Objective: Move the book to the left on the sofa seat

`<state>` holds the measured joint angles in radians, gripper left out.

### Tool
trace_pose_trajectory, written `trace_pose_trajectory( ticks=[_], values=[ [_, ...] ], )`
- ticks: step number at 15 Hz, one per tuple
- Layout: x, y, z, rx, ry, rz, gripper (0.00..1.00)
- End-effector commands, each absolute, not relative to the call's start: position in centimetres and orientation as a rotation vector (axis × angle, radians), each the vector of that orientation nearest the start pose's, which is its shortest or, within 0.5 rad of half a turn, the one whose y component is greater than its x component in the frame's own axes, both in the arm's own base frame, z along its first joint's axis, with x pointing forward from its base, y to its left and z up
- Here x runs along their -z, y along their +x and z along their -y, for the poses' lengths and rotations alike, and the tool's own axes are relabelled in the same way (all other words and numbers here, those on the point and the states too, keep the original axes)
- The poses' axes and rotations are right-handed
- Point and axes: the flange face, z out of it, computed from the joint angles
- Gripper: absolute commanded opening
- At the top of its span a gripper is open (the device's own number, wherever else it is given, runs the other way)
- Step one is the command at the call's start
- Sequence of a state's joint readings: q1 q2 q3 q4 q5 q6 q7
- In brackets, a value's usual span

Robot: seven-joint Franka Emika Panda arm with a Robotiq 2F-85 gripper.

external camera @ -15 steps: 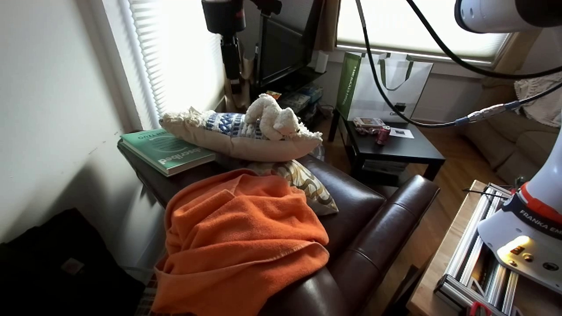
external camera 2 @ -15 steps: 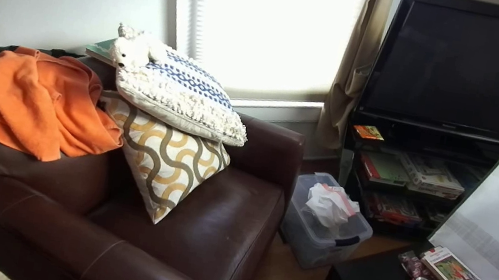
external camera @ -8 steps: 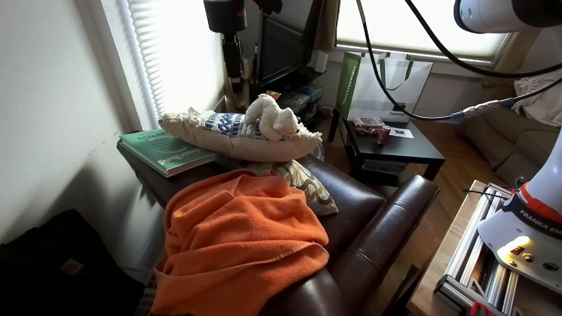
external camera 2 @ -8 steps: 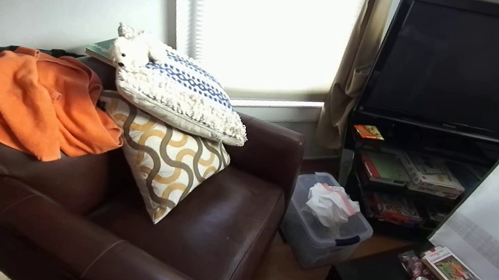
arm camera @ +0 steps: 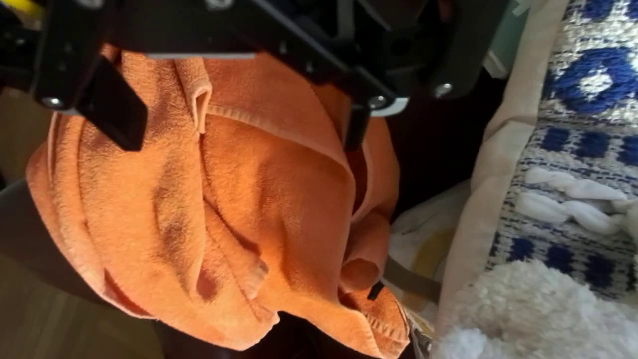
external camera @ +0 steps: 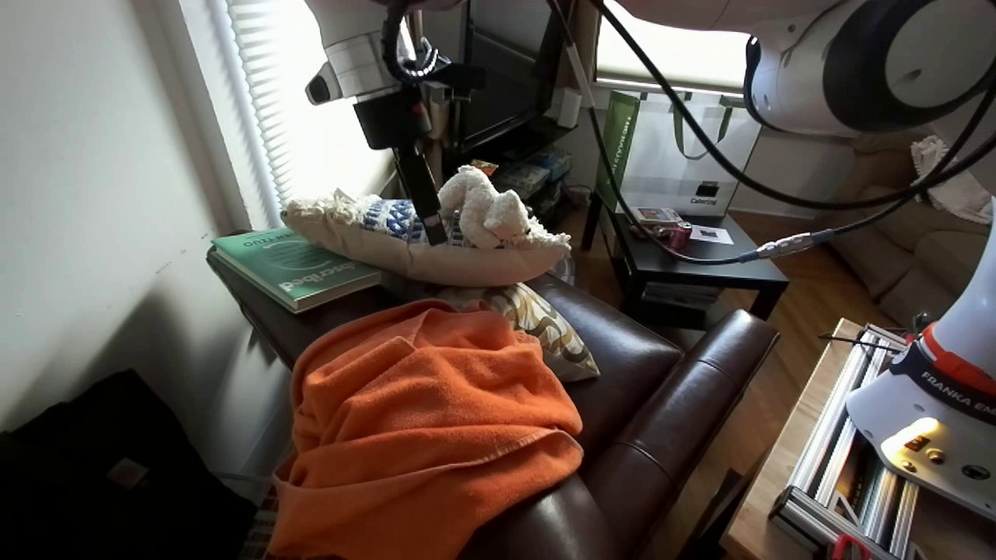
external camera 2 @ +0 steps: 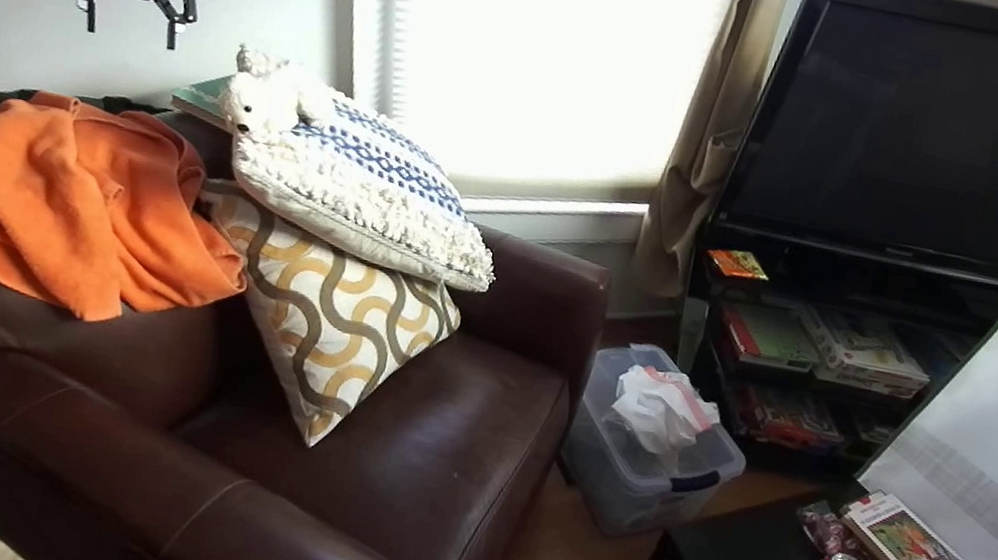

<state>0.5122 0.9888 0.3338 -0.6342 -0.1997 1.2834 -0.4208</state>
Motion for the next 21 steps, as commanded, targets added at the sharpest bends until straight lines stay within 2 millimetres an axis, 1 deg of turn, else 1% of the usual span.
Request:
trace_pose_trajectory(
  ticks=[1, 3, 4, 7, 11, 12, 13, 14, 17, 19, 21],
  values=[
    [-37.5, 58.2, -47.1, -0.483, -2.768, 1.682, 1.0],
    [-37.6, 57.7, -48.1, -0.46, -2.851, 1.762, 1.0],
    [-37.3, 58.3, -47.0, -0.48, -2.764, 1.721, 1.0],
    [-37.7, 57.4, -48.4, -0.45, -2.819, 1.776, 1.0],
    [-37.8, 57.7, -48.1, -0.441, -2.833, 1.769, 1.0],
    [-36.9, 58.1, -48.1, -0.444, -2.857, 1.783, 1.0],
    [-35.9, 58.1, -47.5, -0.509, -2.869, 1.743, 1.0],
    [-35.1, 58.4, -47.7, -0.489, -2.865, 1.785, 1.0],
    [-33.0, 58.4, -48.1, -0.505, -2.927, 1.78, 1.0],
    [-32.2, 58.1, -48.6, -0.499, -2.966, 1.786, 1.0],
    [-32.3, 57.8, -49.0, -0.476, -3.043, 1.762, 1.0]
  ],
)
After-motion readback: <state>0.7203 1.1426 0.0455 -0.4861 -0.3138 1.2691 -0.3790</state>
